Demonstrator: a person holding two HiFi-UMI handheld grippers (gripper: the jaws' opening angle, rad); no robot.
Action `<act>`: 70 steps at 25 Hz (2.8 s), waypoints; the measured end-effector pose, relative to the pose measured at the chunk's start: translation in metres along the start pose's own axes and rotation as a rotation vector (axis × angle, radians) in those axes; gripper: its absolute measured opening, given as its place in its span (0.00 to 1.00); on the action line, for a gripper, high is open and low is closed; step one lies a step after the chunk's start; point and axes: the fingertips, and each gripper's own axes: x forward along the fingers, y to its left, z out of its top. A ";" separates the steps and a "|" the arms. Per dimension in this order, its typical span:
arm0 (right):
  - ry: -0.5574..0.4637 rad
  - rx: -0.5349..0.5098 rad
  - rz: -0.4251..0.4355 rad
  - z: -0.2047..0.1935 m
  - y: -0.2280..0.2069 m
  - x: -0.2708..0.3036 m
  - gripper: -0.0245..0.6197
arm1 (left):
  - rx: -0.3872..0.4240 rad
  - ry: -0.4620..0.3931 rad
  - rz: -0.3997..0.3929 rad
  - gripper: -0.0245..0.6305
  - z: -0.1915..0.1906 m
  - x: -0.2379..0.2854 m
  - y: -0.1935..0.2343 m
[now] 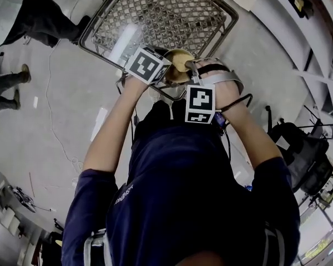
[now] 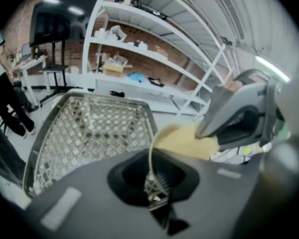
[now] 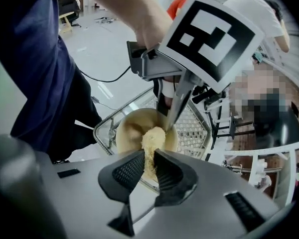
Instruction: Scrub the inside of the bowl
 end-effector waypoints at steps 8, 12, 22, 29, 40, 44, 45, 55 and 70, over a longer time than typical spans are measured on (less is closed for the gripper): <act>-0.004 0.018 0.065 0.017 0.022 -0.011 0.12 | 0.048 -0.026 0.040 0.05 0.015 -0.008 0.004; -0.024 0.029 0.033 0.026 0.012 -0.011 0.12 | 0.063 -0.023 0.035 0.05 0.018 -0.011 0.003; 0.023 0.100 0.022 0.009 0.006 -0.013 0.12 | 0.059 -0.033 0.046 0.05 0.019 -0.014 0.006; -0.013 0.083 0.002 0.030 -0.001 -0.009 0.12 | 0.066 -0.022 0.047 0.05 0.018 -0.016 0.008; 0.012 0.129 0.050 0.025 0.008 -0.012 0.12 | 0.069 -0.035 0.047 0.05 0.023 -0.016 0.012; 0.000 0.133 0.020 0.028 -0.003 -0.008 0.12 | 0.077 -0.027 0.042 0.05 0.022 -0.015 0.011; 0.005 0.147 0.006 0.024 -0.010 -0.007 0.12 | 0.078 -0.025 0.041 0.05 0.022 -0.015 0.010; 0.002 0.167 0.079 0.021 0.006 -0.010 0.12 | 0.074 -0.022 0.049 0.05 0.022 -0.014 0.015; -0.094 0.290 0.105 0.017 -0.002 -0.009 0.12 | 0.025 0.008 0.036 0.05 0.010 -0.007 0.025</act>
